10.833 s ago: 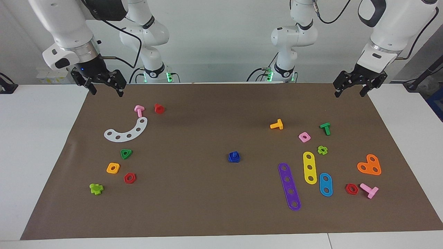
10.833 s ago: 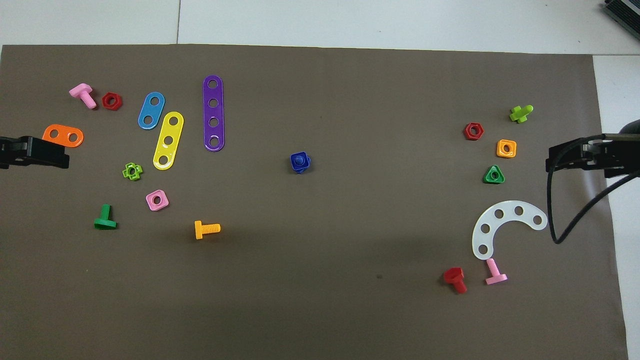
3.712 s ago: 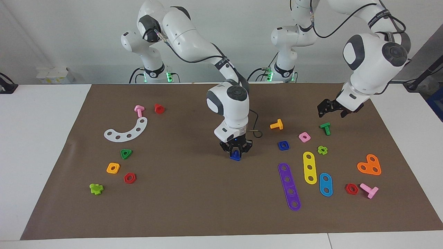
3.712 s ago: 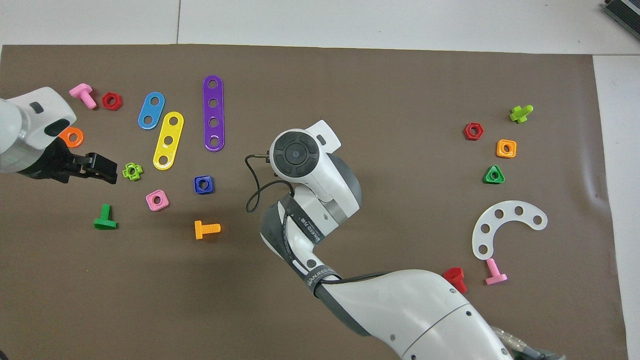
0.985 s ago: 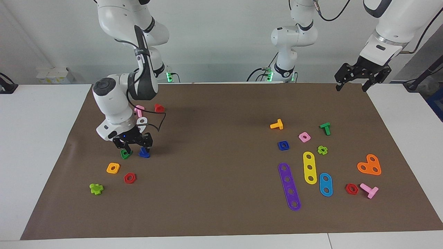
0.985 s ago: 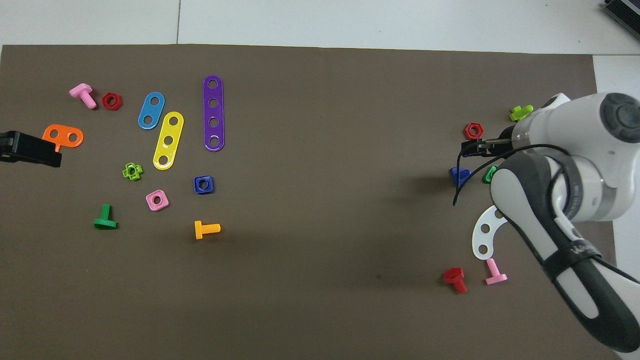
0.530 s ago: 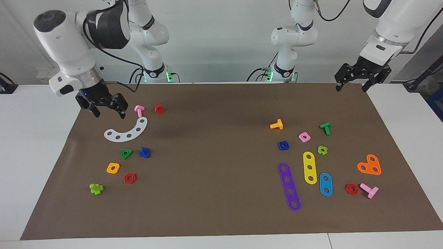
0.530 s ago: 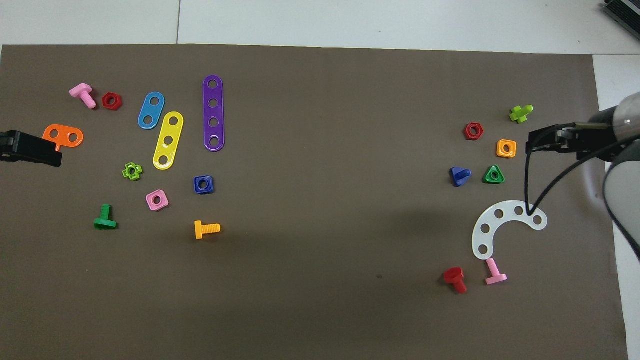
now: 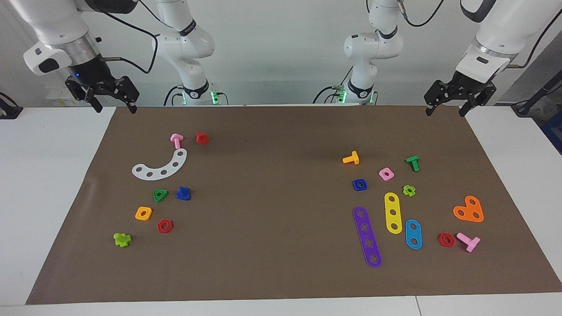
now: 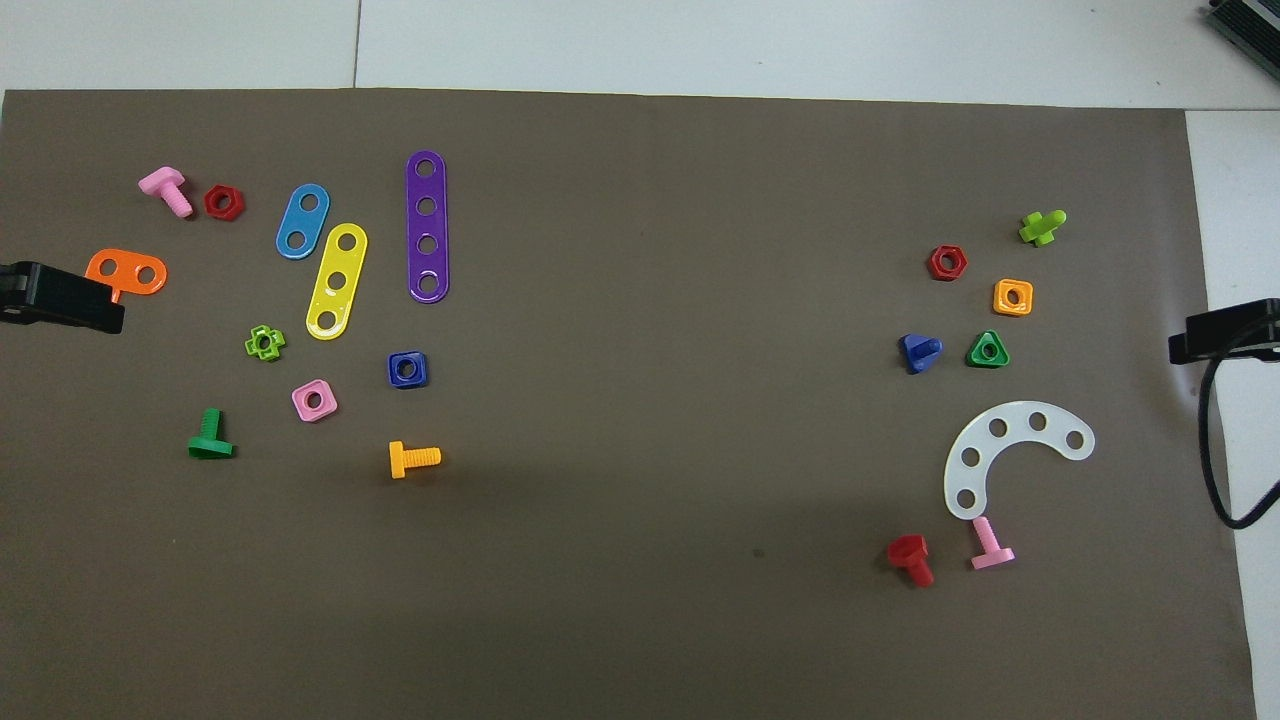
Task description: Unscrew and place screws in storage area
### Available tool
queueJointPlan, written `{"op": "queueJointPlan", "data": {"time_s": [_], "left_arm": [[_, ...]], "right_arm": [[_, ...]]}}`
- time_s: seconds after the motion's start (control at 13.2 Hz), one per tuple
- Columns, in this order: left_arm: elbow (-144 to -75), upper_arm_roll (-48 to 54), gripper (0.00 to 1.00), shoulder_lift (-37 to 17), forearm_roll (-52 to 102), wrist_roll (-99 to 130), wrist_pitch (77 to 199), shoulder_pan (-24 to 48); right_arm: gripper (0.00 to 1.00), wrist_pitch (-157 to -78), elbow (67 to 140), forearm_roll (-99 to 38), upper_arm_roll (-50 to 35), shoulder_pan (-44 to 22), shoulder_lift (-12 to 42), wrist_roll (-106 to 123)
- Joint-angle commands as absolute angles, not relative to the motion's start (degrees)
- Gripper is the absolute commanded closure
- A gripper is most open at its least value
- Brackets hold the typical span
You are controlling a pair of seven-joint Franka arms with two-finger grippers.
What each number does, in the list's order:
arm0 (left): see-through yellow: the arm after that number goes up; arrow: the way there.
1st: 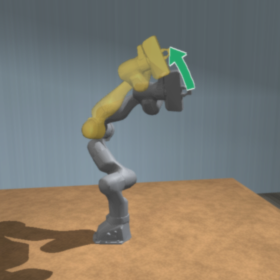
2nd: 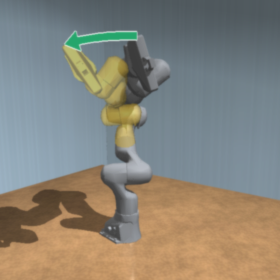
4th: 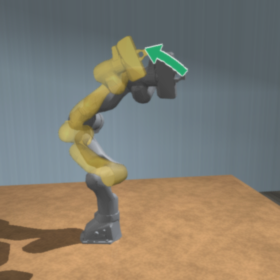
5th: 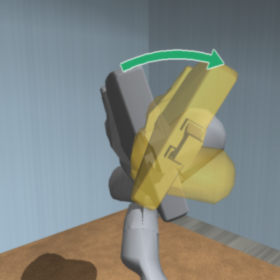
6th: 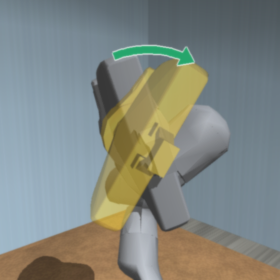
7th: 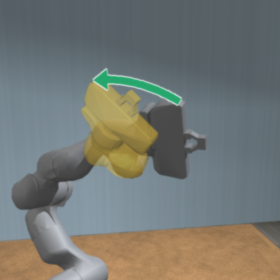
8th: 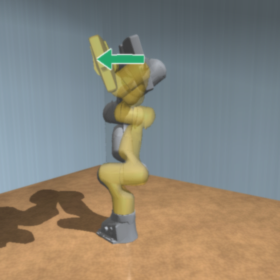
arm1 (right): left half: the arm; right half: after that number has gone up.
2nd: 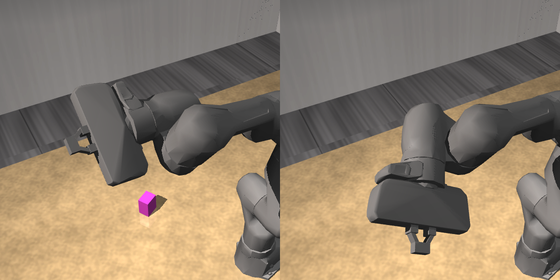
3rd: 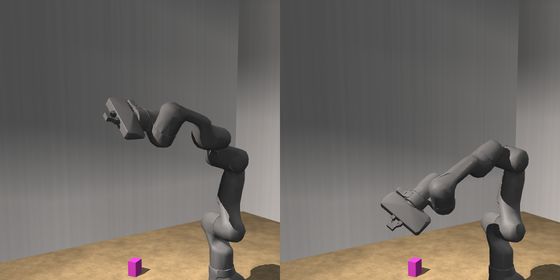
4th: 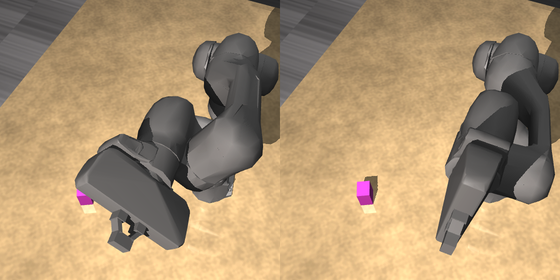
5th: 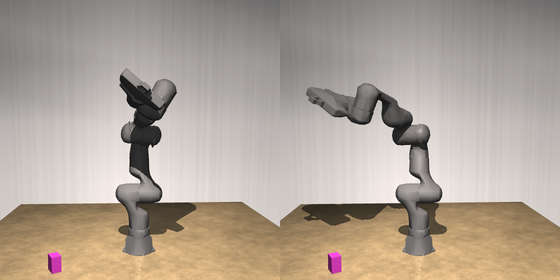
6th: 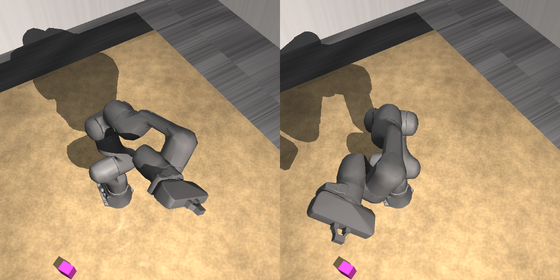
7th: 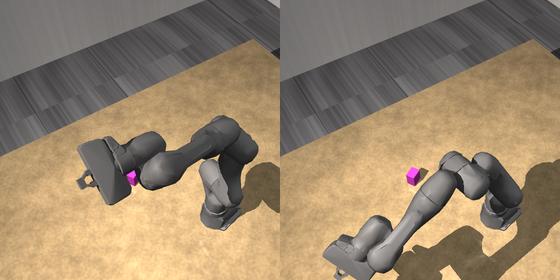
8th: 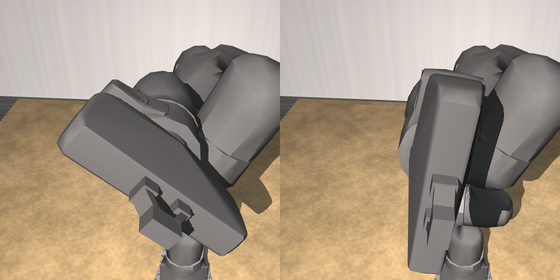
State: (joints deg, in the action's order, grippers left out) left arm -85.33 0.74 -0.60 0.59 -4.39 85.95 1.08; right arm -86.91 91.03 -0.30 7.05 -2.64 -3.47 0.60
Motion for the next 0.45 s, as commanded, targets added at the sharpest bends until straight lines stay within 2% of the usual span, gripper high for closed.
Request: {"op": "queueJointPlan", "data": {"time_s": [0.0,0.38], "left_arm": [[-87.36,0.62,0.00,0.97,0.44,-5.01,87.19,1.14],[-87.80,0.70,0.00,1.23,0.44,-4.66,87.45,1.32]], "right_arm": [[0.00,-86.40,91.32,0.53,6.50,-1.85,-3.69,1.67],[0.00,-86.31,91.75,0.44,6.42,-2.20,-4.13,1.58]]}}
